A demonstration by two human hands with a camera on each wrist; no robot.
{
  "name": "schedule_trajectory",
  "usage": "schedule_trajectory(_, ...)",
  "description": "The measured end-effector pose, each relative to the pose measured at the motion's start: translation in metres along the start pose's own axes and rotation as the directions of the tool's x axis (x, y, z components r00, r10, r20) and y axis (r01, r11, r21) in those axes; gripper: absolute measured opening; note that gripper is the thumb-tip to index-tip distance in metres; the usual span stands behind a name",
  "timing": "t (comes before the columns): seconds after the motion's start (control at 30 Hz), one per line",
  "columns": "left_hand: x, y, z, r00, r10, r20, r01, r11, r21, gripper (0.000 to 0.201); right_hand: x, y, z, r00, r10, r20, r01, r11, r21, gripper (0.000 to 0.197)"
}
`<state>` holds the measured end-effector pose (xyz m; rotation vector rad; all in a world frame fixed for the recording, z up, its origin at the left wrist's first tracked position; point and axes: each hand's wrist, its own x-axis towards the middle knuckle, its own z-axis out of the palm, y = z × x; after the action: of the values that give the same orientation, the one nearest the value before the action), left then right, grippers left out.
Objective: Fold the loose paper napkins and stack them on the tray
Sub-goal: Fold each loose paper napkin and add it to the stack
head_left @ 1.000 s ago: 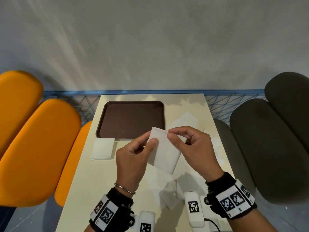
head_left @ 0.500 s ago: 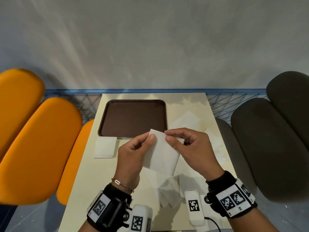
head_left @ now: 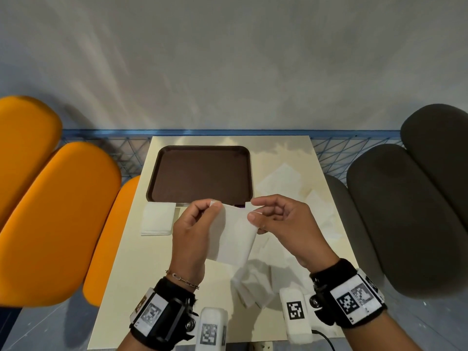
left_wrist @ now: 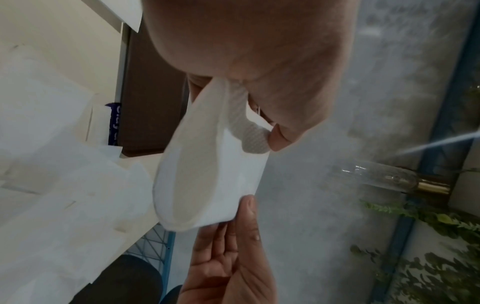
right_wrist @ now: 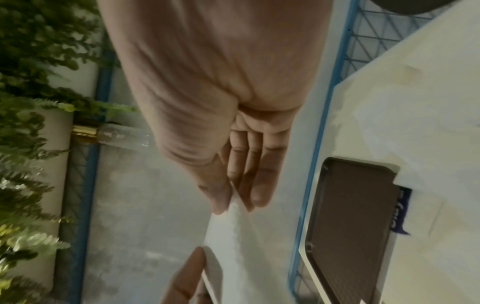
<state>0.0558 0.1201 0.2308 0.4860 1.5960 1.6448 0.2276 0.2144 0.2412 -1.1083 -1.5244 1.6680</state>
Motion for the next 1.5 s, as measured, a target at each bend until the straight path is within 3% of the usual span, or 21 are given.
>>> schedule_trajectory(0.3,-0.003,-0.016,-0.008,0.997,0.077,-0.03,-0.073,0.992,0.106,0.009,0.007,0.012,-0.01,0.993,0.116,-0.014,-0.111,0.978,0.178,0.034)
schedule_trajectory(0.47,-0.008,-0.023,-0.005,0.996,0.081,-0.037,-0.077,0.992,0.103,0.011,0.005,0.014,-0.016,0.993,0.112,0.035,-0.117,0.965,0.234,0.031)
schedule_trajectory(0.53,-0.011,-0.026,-0.001,0.996,0.078,-0.047,-0.072,0.991,0.113,0.011,0.003,0.015,-0.019,0.986,0.125,0.106,-0.149,0.954,0.259,0.042)
schedule_trajectory(0.6,-0.014,-0.028,0.002,0.996,0.07,-0.06,-0.063,0.992,0.106,0.011,-0.001,0.016,-0.021,0.966,0.158,0.205,-0.201,0.957,0.208,0.056)
schedule_trajectory(0.67,-0.017,-0.03,0.006,0.995,0.074,-0.069,-0.066,0.99,0.122,0.011,-0.005,0.018,-0.022,0.948,0.174,0.265,-0.207,0.973,0.102,0.051)
schedule_trajectory(0.8,-0.021,-0.035,0.011,0.988,0.1,-0.114,-0.08,0.983,0.165,0.013,-0.005,0.027,-0.026,0.963,0.174,0.206,-0.177,0.984,-0.004,0.039)
schedule_trajectory(1.0,-0.029,-0.047,0.007,0.98,0.088,-0.178,-0.056,0.982,0.179,0.01,-0.005,0.037,-0.033,0.954,0.185,0.235,-0.186,0.982,-0.019,0.044)
schedule_trajectory(1.23,-0.021,-0.06,-0.007,0.99,0.042,-0.131,-0.015,0.979,0.202,0.011,0.007,0.037,-0.024,0.97,0.181,0.165,-0.181,0.983,-0.018,0.041)
schedule_trajectory(1.4,0.008,-0.061,-0.022,0.992,0.008,-0.125,0.015,0.984,0.179,0.01,0.016,0.053,-0.004,0.919,0.301,0.254,-0.308,0.951,-0.016,0.058)
schedule_trajectory(1.5,0.028,-0.061,-0.037,0.992,-0.005,-0.129,0.029,0.983,0.181,0.009,0.026,0.061,0.012,0.894,0.348,0.281,-0.336,0.937,-0.092,0.053)
